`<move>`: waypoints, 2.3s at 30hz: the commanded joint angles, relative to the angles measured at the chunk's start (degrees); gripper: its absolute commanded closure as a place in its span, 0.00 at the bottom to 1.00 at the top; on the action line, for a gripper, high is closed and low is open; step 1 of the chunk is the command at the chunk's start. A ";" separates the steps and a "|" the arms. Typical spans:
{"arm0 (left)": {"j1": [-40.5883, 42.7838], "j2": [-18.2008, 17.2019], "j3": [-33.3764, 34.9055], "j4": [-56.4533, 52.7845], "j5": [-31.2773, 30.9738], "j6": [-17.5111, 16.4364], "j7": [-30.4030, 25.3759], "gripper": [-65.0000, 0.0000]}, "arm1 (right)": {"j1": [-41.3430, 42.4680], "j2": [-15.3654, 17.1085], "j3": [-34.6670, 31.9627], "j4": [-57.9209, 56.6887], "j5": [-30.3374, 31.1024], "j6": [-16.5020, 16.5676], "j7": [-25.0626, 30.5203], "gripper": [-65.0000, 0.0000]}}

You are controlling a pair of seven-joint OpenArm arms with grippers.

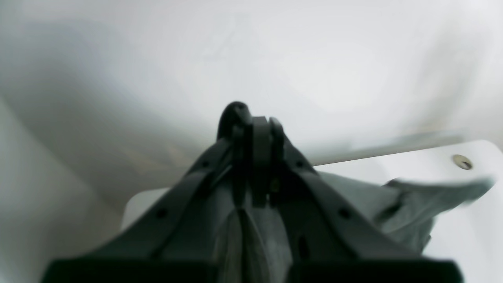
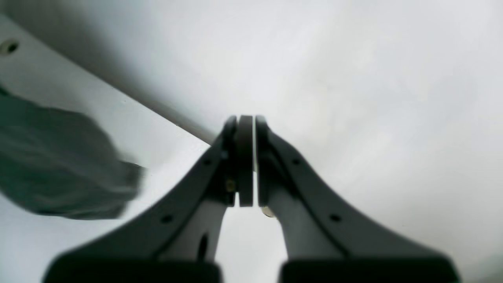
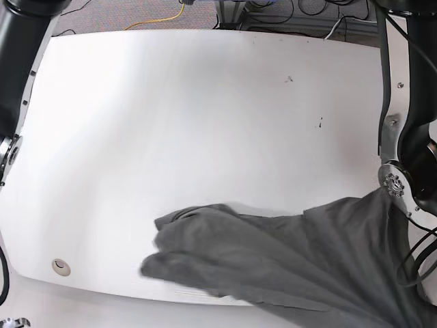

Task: Layout the t-shirt on the table in an organized manner, then fold the t-shirt properly
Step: 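Swing the held shirt up and fling it down with both grippers, then move the right gripper over to the bunched shirt and grasp it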

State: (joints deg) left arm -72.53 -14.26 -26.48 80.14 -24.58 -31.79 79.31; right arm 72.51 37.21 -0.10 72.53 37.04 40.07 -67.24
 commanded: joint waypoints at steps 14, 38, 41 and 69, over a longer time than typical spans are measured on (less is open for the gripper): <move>14.55 -2.93 -0.11 10.10 -1.22 -3.24 -0.06 1.00 | -24.55 -3.06 12.98 16.92 0.72 -0.07 -0.67 1.00; 48.22 -5.74 -16.73 22.85 -10.54 -4.38 0.69 1.00 | -43.54 -24.60 14.65 16.65 -4.99 -2.93 -0.32 0.61; 52.80 -6.62 -19.10 23.55 -12.04 -4.38 0.69 1.00 | -42.66 -27.23 12.71 15.07 -7.19 -2.93 -0.32 0.55; 93.94 -8.46 -43.28 23.91 -33.05 -4.47 0.69 1.00 | -40.82 -41.74 3.48 -13.50 -16.86 -3.11 19.29 0.23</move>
State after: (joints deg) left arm 19.66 -21.04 -68.36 103.04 -55.55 -36.05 81.21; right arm 29.28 -3.97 3.29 58.78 19.25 36.86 -50.00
